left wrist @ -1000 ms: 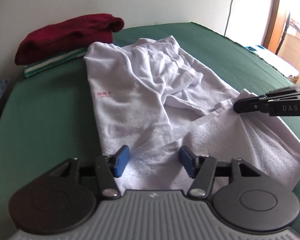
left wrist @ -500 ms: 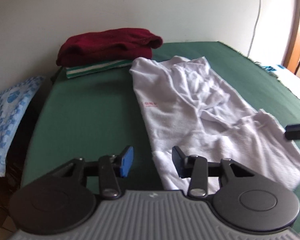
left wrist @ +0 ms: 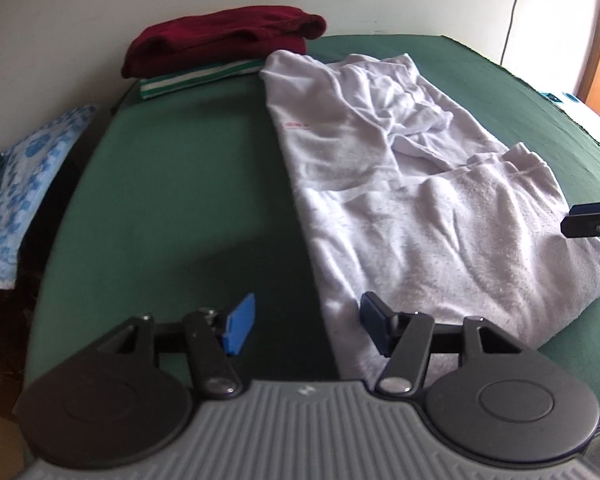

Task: Fold clothes

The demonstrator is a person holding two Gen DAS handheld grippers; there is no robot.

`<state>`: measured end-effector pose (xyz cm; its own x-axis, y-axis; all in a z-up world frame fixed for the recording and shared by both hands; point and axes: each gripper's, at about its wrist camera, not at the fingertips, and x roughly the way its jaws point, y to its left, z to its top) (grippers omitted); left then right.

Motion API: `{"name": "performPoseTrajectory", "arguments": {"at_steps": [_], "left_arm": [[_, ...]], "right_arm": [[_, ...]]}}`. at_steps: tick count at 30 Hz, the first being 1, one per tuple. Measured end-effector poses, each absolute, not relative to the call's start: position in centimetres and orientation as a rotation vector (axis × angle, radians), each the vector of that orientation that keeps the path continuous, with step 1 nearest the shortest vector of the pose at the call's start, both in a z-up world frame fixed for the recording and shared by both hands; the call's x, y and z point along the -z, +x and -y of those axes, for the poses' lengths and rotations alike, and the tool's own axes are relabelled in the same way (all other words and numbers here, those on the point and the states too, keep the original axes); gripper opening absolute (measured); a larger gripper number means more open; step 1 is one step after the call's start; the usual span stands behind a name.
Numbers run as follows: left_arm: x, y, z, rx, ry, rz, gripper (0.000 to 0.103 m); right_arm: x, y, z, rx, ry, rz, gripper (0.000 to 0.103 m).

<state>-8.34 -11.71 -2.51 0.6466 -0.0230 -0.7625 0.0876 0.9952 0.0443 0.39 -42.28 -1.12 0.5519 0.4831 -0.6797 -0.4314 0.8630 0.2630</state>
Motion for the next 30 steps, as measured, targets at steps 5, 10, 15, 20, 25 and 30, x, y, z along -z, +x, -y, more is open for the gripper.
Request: {"name": "performPoseTrajectory", "arguments": {"at_steps": [5,10,15,20,25,30], "left_arm": [[1.8,-9.4,11.3,0.052,0.096,-0.859,0.062],[2.1,-10.7,11.2,0.08,0.098,-0.903,0.067],[2.7,-10.9,11.1,0.091,0.054,-0.925,0.068],[2.0,-11.8,10.3,0.109,0.103,-0.93,0.073],[1.7,-13.8,10.2,0.199,0.149,-0.935,0.072],[3.2,-14.1,12.9,0.27,0.234,-0.941,0.072]], "right_arm": [[1.4,-0.7,41.1,-0.569,-0.022,-0.784,0.063],[1.6,-1.1,40.5,-0.582,-0.076,-0.766,0.069],[1.6,-1.0,40.8,-0.586,-0.032,-0.77,0.071],[0.9,-1.1,42.1,-0.559,0.067,-0.799,0.064],[-0.6,-3.4,44.7,-0.608,0.039,-0.832,0.065],[-0.1,-5.6,44.7,-0.639,-0.034,-0.871,0.066]]}}
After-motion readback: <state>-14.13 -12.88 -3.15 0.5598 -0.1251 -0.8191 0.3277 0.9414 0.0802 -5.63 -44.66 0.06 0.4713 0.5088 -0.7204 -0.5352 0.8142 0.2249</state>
